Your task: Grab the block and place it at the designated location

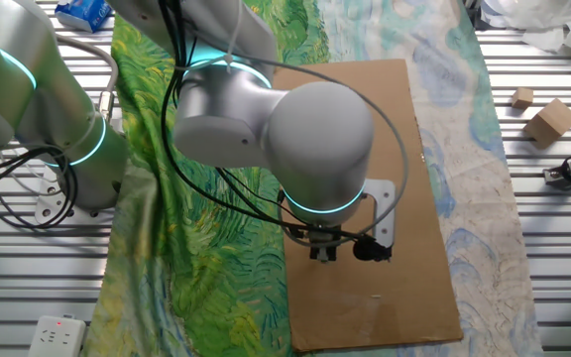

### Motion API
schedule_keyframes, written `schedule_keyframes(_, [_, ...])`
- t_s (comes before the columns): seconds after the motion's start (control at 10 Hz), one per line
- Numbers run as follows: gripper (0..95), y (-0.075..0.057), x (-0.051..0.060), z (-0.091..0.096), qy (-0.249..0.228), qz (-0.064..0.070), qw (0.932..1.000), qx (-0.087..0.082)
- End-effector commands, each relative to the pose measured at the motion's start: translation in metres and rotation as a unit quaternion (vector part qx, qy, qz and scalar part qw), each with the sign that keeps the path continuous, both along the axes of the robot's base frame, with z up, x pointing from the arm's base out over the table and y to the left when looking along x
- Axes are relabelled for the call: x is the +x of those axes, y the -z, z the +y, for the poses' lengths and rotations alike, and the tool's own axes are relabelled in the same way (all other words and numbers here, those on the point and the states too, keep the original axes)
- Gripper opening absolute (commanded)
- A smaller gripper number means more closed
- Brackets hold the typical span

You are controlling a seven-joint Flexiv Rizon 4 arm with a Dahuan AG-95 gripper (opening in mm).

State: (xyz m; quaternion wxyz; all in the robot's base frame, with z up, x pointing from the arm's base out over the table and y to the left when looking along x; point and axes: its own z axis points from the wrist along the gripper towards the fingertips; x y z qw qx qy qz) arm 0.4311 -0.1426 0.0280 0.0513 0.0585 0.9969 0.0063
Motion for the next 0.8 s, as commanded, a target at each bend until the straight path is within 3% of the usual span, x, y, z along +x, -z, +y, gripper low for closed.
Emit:
schedule_keyframes(0.1, [19.0, 0.002, -0.001, 0.0, 0.002, -0.006, 1.0, -0.003])
schedule_keyframes(0.2, [0.0, 0.003, -0.001, 0.0, 0.004, -0.008, 1.0, -0.003])
schedule_keyframes(0.4, [0.0, 0.0, -0.001, -0.001, -0.004, -0.008, 1.0, 0.004])
schedule_keyframes(0.5, [0.0, -0.015, 0.003, -0.004, -0.006, 0.005, 0.9998, 0.016])
schedule_keyframes(0.7, [0.0, -0.039, 0.006, -0.007, -0.01, 0.047, 0.9988, 0.005])
schedule_keyframes(0.8, [0.0, -0.044, 0.003, -0.008, -0.01, 0.058, 0.9982, 0.008])
